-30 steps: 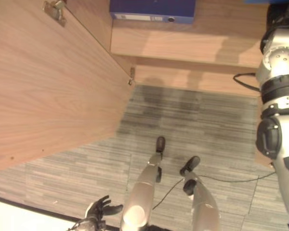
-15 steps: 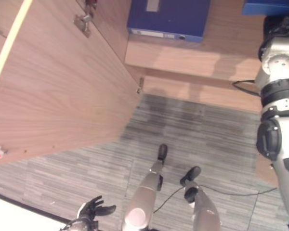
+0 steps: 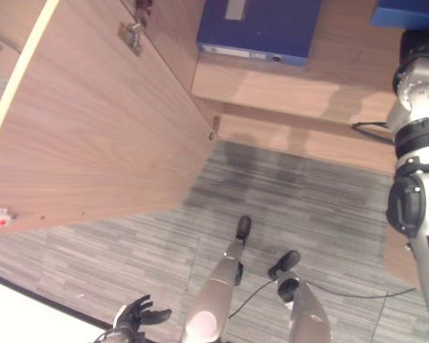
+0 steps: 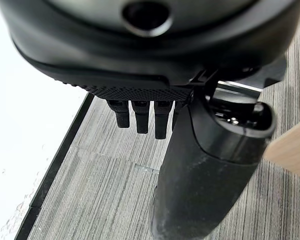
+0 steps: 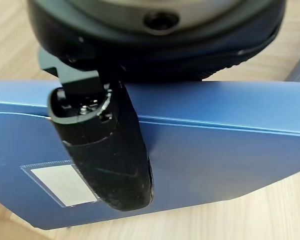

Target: Put the empty folder in the office cabinet

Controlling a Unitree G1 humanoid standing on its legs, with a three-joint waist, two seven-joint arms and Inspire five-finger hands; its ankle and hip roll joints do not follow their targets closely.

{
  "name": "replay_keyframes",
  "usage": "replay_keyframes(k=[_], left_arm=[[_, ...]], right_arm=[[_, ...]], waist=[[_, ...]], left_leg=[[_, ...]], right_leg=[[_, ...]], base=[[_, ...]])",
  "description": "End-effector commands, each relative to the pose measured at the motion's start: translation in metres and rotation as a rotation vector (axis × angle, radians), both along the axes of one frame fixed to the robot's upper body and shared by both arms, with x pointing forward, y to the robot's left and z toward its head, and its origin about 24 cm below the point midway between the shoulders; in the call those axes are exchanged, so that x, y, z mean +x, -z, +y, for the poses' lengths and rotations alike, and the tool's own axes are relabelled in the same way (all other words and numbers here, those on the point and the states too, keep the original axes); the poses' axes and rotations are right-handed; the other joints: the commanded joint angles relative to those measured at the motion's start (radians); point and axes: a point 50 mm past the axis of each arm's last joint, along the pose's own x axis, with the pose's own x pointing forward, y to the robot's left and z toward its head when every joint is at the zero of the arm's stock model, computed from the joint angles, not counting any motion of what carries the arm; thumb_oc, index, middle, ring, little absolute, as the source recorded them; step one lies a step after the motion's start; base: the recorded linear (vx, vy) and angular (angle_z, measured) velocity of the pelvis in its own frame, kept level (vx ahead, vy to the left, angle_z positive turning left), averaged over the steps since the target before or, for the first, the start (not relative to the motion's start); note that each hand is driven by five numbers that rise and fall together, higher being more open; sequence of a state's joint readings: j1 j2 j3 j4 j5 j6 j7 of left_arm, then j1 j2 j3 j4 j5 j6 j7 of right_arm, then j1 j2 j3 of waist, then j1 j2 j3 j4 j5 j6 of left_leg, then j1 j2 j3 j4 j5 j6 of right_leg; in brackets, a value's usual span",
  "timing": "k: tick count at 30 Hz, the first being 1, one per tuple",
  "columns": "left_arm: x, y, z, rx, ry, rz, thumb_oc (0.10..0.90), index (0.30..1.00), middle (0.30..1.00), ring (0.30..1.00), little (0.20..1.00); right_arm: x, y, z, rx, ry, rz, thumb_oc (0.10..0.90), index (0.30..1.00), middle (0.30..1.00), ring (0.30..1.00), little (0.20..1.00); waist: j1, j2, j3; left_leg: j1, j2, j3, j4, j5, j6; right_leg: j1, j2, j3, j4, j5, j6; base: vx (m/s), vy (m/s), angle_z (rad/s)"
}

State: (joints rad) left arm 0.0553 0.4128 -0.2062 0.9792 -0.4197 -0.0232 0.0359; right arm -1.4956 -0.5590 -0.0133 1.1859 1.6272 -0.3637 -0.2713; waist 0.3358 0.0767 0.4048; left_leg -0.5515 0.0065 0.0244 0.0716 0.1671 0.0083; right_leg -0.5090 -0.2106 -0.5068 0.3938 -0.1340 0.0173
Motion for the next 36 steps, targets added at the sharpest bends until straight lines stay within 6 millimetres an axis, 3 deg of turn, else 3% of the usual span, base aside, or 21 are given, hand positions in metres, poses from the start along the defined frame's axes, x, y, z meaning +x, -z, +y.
replay_keyframes(k=[1,8,12,14,22,27,32,33,34,35,36], left_arm=[[-0.061,0.002,0.039,0.145,-0.05,0.206,0.8,0.9,0.9,0.9,0.9],[-0.06,0.001,0.038,0.14,-0.036,0.199,0.8,0.9,0.9,0.9,0.9],[-0.049,0.0,0.033,0.129,0.006,0.169,0.8,0.9,0.9,0.9,0.9],[-0.054,0.003,0.028,0.112,0.012,0.185,0.8,0.9,0.9,0.9,0.9],[-0.06,0.001,0.032,0.111,0.023,0.194,0.8,0.9,0.9,0.9,0.9],[-0.061,0.001,0.031,0.102,0.033,0.194,0.8,0.9,0.9,0.9,0.9],[-0.057,-0.002,0.034,0.111,0.028,0.18,0.8,0.9,0.9,0.9,0.9],[-0.057,-0.005,0.039,0.119,0.022,0.173,0.8,0.9,0.9,0.9,0.9],[-0.057,-0.005,0.038,0.118,0.023,0.173,0.8,0.9,0.9,0.9,0.9],[-0.054,-0.008,0.044,0.131,0.025,0.163,0.8,0.9,0.9,0.9,0.9],[-0.054,-0.008,0.044,0.129,0.026,0.162,0.8,0.9,0.9,0.9,0.9]], right_arm=[[-0.021,-0.047,-0.012,-0.228,0.092,-0.133,0.8,0.9,0.9,0.9,0.9],[-0.02,-0.047,-0.014,-0.295,0.095,-0.075,0.8,0.9,0.9,0.9,0.9],[-0.03,-0.055,-0.03,-0.363,0.147,-0.08,0.8,0.9,0.9,0.9,0.9],[-0.033,-0.056,-0.035,-0.375,0.161,-0.069,0.8,0.9,0.9,0.9,0.9],[-0.039,-0.06,-0.051,-0.387,0.201,-0.023,0.8,0.9,0.9,0.9,0.9],[-0.039,-0.052,-0.058,-0.376,0.211,0.022,0.8,0.9,0.9,0.9,0.9],[-0.035,-0.032,-0.066,-0.359,0.21,0.118,0.8,0.9,0.9,0.9,0.9],[-0.032,-0.019,-0.072,-0.473,0.221,0.272,0.8,0.9,0.9,0.9,0.9],[-0.033,-0.02,-0.072,-0.477,0.221,0.275,0.8,0.9,0.9,0.9,0.9],[-0.029,-0.003,-0.075,-0.676,0.21,0.478,0.8,0.9,0.9,0.9,0.9],[-0.029,-0.005,-0.076,-0.681,0.209,0.48,0.8,0.9,0.9,0.9,0.9]], waist=[[0.014,-0.033,-0.083],[0.017,-0.014,-0.076],[-0.001,0.022,-0.063],[-0.006,0.036,-0.077],[0.013,0.053,-0.099],[0.015,0.061,-0.107],[0.01,0.067,-0.104],[0.008,0.061,-0.1],[0.007,0.063,-0.099],[0.002,0.057,-0.093],[0.002,0.059,-0.092]], left_leg=[[0.044,0.009,0.002,0.07,-0.175,-0.045],[0.004,0.004,0.007,0.089,-0.178,-0.045],[-0.069,0.005,0.095,0.14,-0.161,-0.057],[-0.078,0.01,0.122,0.127,-0.156,-0.054],[-0.14,-0.005,0.127,0.114,-0.153,-0.047],[-0.165,-0.017,0.118,0.115,-0.154,-0.041],[-0.16,-0.025,0.112,0.105,-0.151,-0.039],[-0.153,-0.025,0.111,0.1,-0.151,-0.042],[-0.154,-0.025,0.112,0.098,-0.147,-0.041],[-0.15,-0.021,0.115,0.094,-0.146,-0.043],[-0.151,-0.021,0.116,0.093,-0.143,-0.042]], right_leg=[[0.062,0.015,0.049,-0.141,0.045,0.072],[0.029,0.008,0.044,-0.121,0.038,0.07],[-0.007,-0.019,0.002,-0.084,0.026,0.064],[-0.044,-0.026,-0.002,-0.055,0.015,0.057],[-0.119,-0.051,-0.004,-0.012,0.007,0.056],[-0.145,-0.061,-0.009,0.006,0.007,0.059],[-0.14,-0.06,-0.013,-0.004,0.011,0.06],[-0.136,-0.06,-0.013,-0.008,0.011,0.062],[-0.136,-0.06,-0.014,-0.01,0.015,0.06],[-0.135,-0.057,-0.016,-0.011,0.016,0.06],[-0.136,-0.057,-0.017,-0.013,0.019,0.059]], base=[[0.0,0.0,0.0],[-0.01,-0.007,0.02],[-0.04,-0.06,0.24],[0.01,0.059,0.4],[0.0,0.01,0.06],[0.0,0.003,0.04],[0.0,0.0,0.0],[0.0,0.0,0.0],[-0.03,-0.018,0.02],[-0.03,0.0,0.03],[-0.04,-0.021,0.03]])
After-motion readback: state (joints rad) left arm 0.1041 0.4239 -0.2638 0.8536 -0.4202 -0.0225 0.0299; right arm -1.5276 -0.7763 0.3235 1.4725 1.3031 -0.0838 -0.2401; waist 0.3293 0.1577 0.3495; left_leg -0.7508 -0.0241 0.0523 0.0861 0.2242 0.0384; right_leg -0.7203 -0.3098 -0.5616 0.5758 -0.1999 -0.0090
